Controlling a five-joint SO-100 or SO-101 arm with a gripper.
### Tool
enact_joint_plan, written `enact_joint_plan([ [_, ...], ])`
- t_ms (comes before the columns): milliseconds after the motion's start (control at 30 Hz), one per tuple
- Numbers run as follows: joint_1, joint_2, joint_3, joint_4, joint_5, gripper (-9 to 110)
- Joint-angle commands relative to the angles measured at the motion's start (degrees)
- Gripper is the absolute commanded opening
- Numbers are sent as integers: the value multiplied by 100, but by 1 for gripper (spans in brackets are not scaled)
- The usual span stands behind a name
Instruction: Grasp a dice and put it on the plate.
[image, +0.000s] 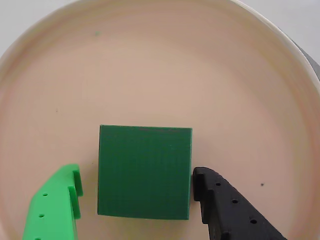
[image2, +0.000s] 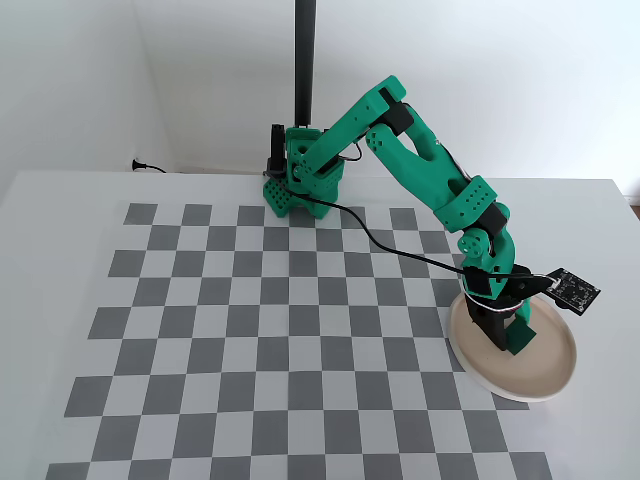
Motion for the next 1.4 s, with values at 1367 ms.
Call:
enact_joint_plan([
  [1367,2065,6987,4333,246,-62,20],
])
